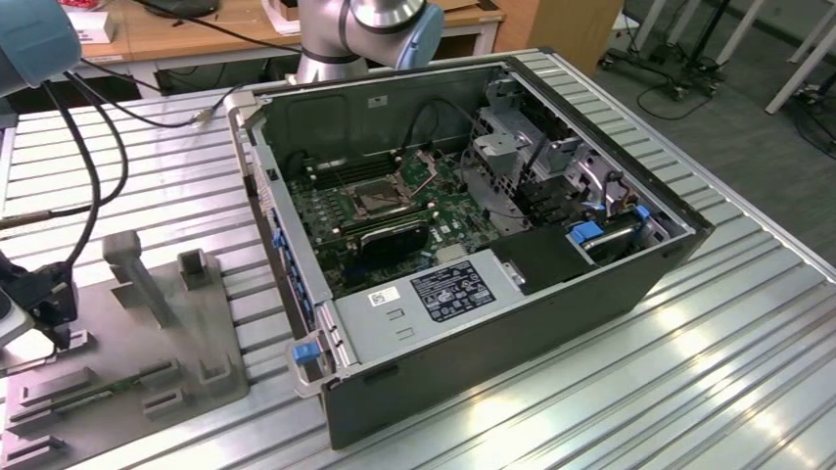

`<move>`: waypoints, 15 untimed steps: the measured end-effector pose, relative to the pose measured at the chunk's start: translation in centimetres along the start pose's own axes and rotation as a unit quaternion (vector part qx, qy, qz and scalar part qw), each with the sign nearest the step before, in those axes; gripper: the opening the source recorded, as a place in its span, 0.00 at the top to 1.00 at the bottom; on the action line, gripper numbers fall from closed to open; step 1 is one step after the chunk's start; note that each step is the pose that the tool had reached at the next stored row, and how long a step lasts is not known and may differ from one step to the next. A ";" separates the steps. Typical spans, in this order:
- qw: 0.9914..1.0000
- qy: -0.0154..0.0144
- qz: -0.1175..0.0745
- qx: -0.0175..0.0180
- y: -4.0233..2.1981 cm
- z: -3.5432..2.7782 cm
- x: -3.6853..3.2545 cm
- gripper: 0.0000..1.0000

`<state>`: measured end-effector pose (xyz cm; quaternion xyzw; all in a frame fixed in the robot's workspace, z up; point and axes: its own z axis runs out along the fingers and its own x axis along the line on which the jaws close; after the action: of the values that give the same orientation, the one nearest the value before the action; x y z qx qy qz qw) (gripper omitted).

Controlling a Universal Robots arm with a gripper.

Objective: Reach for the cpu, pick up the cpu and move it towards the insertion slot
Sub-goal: 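Pick up the cpu and move it towards the insertion slot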

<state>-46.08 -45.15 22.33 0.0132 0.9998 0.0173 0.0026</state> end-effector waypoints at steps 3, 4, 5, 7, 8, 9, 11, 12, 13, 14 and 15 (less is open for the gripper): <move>1.000 0.000 0.000 0.000 0.01 -0.21 0.00 0.45; 1.000 0.000 0.000 0.000 0.01 -0.28 0.00 0.45; 1.000 0.000 0.000 0.000 0.01 -0.35 0.00 0.45; 1.000 0.000 0.000 0.000 0.02 -0.48 0.00 0.45; 1.000 0.000 0.000 0.000 0.02 -0.54 0.00 0.45; 1.000 0.000 0.000 0.000 0.02 -0.61 0.00 0.45; 1.000 0.000 0.000 0.000 0.03 -0.74 0.00 0.45; 1.000 0.000 0.000 0.000 0.03 -0.80 0.00 0.45; 1.000 0.000 0.000 0.000 0.03 -0.84 -0.01 0.45; 1.000 0.000 0.000 0.000 0.03 -0.90 0.00 0.45; 1.000 0.000 0.000 0.000 0.03 -0.95 0.00 0.45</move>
<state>-46.08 -45.15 23.28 0.0132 0.9998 0.0173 0.0026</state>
